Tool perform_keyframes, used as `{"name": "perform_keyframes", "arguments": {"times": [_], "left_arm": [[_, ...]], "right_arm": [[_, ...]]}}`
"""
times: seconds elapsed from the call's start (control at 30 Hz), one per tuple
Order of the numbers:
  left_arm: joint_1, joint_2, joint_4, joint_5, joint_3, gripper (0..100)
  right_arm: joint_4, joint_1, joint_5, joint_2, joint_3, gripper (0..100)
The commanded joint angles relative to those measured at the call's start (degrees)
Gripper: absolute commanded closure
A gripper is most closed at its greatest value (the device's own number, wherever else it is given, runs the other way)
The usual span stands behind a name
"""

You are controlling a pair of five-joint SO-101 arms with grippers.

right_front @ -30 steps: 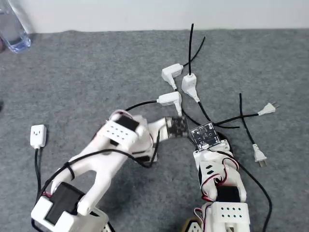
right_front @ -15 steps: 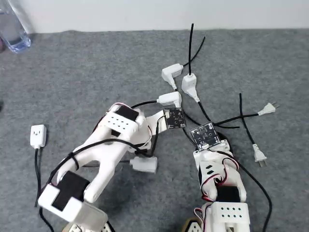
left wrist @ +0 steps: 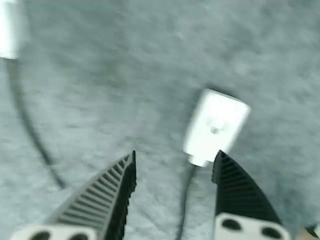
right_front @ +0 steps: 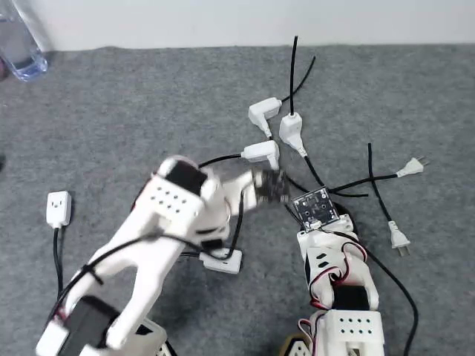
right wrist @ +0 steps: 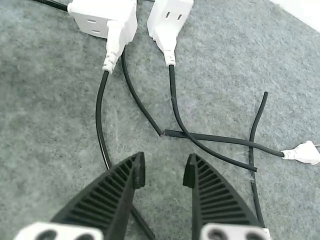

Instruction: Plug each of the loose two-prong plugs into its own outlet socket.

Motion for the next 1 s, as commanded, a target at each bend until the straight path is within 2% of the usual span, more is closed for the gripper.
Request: {"name": "perform_keyframes", "arguments": {"times": [0.0,0.1,0.27,0.6,0.97], "left_arm": [[2.2,-5.71,-5.98,1.32,10.42,81],[6.42,-9.32,-8.62,4.31,18.15,85],[10.02,-15.21,-10.73,9.85,22.99,87],[9.93,-16.7,-21.71,9.93,32.4,87],[9.93,-14.15,-24.09,7.38,32.66,87]], "right_arm": [[-0.66,-0.13,0.53,0.13,0.88,86.0],[-0.66,-0.13,0.53,0.13,0.88,86.0],[-0.75,-0.13,0.53,0.13,0.88,86.0],[-0.75,-0.13,0.53,0.13,0.88,85.9],[-0.66,-0.13,0.53,0.13,0.88,85.9]]}}
